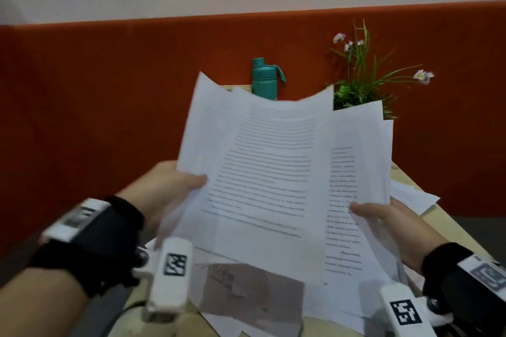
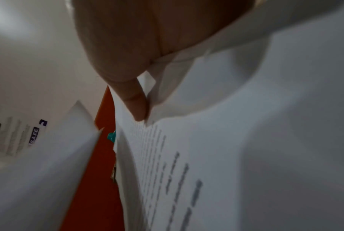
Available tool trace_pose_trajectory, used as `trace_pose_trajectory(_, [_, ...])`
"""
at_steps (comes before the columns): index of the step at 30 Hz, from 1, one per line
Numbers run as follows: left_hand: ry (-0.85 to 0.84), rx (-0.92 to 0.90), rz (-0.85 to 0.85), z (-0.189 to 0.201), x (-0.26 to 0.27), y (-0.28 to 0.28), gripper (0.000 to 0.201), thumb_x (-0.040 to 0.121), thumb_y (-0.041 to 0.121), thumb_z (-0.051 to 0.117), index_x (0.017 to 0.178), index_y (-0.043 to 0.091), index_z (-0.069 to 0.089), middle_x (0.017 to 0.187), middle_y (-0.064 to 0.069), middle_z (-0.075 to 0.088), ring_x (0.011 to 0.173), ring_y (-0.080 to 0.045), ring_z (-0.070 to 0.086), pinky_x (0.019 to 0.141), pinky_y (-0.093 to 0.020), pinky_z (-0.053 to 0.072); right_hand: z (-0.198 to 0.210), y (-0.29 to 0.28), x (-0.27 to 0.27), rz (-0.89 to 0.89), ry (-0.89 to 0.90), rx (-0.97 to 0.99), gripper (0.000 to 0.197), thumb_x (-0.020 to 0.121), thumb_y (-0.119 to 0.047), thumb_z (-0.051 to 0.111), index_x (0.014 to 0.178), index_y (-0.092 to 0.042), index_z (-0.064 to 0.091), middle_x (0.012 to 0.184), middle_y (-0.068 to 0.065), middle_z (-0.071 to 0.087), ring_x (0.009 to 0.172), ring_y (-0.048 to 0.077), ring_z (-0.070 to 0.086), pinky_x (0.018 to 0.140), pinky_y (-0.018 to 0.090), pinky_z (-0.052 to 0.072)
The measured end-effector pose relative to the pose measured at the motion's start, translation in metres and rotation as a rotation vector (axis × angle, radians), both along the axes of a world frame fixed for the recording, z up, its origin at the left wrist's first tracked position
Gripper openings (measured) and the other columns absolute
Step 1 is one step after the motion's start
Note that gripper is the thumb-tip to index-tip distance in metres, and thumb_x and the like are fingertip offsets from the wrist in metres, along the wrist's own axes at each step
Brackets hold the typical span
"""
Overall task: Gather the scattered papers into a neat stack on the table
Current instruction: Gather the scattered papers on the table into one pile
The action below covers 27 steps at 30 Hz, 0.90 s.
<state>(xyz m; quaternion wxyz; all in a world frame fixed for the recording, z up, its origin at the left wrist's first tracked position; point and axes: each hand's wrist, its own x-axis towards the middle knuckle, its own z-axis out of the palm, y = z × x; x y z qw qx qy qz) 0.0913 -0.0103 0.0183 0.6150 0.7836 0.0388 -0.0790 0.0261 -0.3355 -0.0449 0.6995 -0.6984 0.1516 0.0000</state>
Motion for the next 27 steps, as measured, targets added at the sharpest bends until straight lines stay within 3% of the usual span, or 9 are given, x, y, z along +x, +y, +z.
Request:
trace_pose_trajectory(2, [0.041, -0.016, -0.037, -0.021, 0.0, -0.02, 0.032, 0.095, -0.004, 0.053, 0.126, -0.005, 0.061, 0.115, -0.022, 0.071, 0.102, -0.037, 0.07, 0.091, -0.044, 0.054, 0.003, 0.002, 0.001, 0.011, -0.037, 0.049, 0.024, 0.09, -0.01, 0.058, 0.111, -0.009, 0.067, 0.099, 0.015, 0.079, 0.082, 0.035, 0.076, 0.077, 0.043, 0.056])
trace_pose_trajectory(4, [0.066, -0.032, -0.082, -0.036, 0.001, -0.038, 0.04, 0.097, -0.001, 0.05, 0.137, 0.0, 0.053, 0.13, -0.017, 0.064, 0.116, -0.036, 0.063, 0.098, -0.042, 0.048, 0.005, 0.006, -0.001, 0.019, -0.073, 0.072, 0.029, 0.08, -0.017, 0.065, 0.107, -0.009, 0.071, 0.094, 0.013, 0.08, 0.074, 0.032, 0.077, 0.076, 0.043, 0.056])
trace_pose_trajectory(7, [0.072, -0.011, -0.179, -0.047, 0.0, -0.059, 0.042, 0.098, 0.002, 0.05, 0.14, 0.006, 0.051, 0.136, -0.007, 0.061, 0.121, -0.029, 0.058, 0.101, -0.037, 0.045, 0.005, 0.007, -0.001, 0.034, -0.137, 0.139, 0.056, 0.05, -0.047, 0.081, 0.098, -0.018, 0.08, 0.099, 0.009, 0.08, 0.082, 0.03, 0.077, 0.075, 0.044, 0.06])
trace_pose_trajectory(10, [0.004, 0.007, -0.196, -0.05, 0.0, -0.069, 0.047, 0.092, -0.004, 0.055, 0.138, 0.008, 0.049, 0.131, 0.0, 0.06, 0.116, -0.021, 0.056, 0.09, -0.028, 0.045, 0.005, 0.004, -0.001, 0.02, -0.151, 0.171, 0.062, 0.064, -0.069, 0.059, 0.112, -0.032, 0.073, 0.112, 0.0, 0.077, 0.103, 0.026, 0.072, 0.094, 0.046, 0.052])
trace_pose_trajectory(14, [0.002, 0.023, -0.159, -0.052, -0.003, -0.075, 0.053, 0.088, 0.005, 0.064, 0.135, 0.014, 0.04, 0.13, -0.005, 0.061, 0.117, -0.026, 0.059, 0.103, -0.042, 0.047, 0.003, 0.0, -0.004, 0.102, -0.068, -0.059, 0.033, 0.083, -0.034, 0.065, 0.114, -0.025, 0.069, 0.105, -0.001, 0.079, 0.094, 0.025, 0.076, 0.094, 0.048, 0.053])
trace_pose_trajectory(17, [0.01, 0.116, -0.104, -0.049, 0.002, -0.064, 0.044, 0.093, 0.023, 0.06, 0.131, 0.014, 0.039, 0.107, -0.007, 0.064, 0.093, -0.023, 0.065, 0.079, -0.032, 0.056, -0.007, -0.017, -0.006, 0.07, 0.003, -0.079, 0.035, 0.084, -0.007, 0.066, 0.115, -0.02, 0.067, 0.112, 0.005, 0.077, 0.103, 0.033, 0.071, 0.103, 0.054, 0.046])
trace_pose_trajectory(20, [0.027, 0.639, -0.052, -0.046, 0.016, -0.033, 0.054, 0.093, 0.041, 0.055, 0.136, 0.013, 0.04, 0.13, -0.013, 0.055, 0.117, -0.031, 0.055, 0.096, -0.038, 0.047, -0.014, -0.039, -0.012, 0.033, 0.046, 0.017, 0.057, 0.066, -0.015, 0.077, 0.121, -0.02, 0.065, 0.117, 0.009, 0.074, 0.113, 0.036, 0.066, 0.108, 0.059, 0.038])
trace_pose_trajectory(22, [0.159, 1.002, -0.13, -0.05, 0.022, -0.015, 0.078, 0.088, 0.056, 0.055, 0.147, 0.011, 0.032, 0.151, -0.017, 0.036, 0.136, -0.036, 0.04, 0.109, -0.042, 0.038, -0.021, -0.051, -0.016, 0.003, 0.074, 0.088, 0.051, 0.075, -0.009, 0.071, 0.125, -0.018, 0.064, 0.118, 0.014, 0.073, 0.112, 0.039, 0.066, 0.107, 0.062, 0.036])
trace_pose_trajectory(27, [0.297, 1.152, -0.258, -0.064, 0.019, -0.009, 0.113, 0.065, 0.072, 0.068, 0.15, 0.011, 0.024, 0.154, -0.015, 0.028, 0.133, -0.033, 0.045, 0.103, -0.04, 0.044, -0.036, -0.061, -0.016, -0.036, 0.125, 0.147, 0.044, 0.084, -0.005, 0.059, 0.127, -0.017, 0.062, 0.123, 0.017, 0.07, 0.114, 0.042, 0.065, 0.107, 0.064, 0.035])
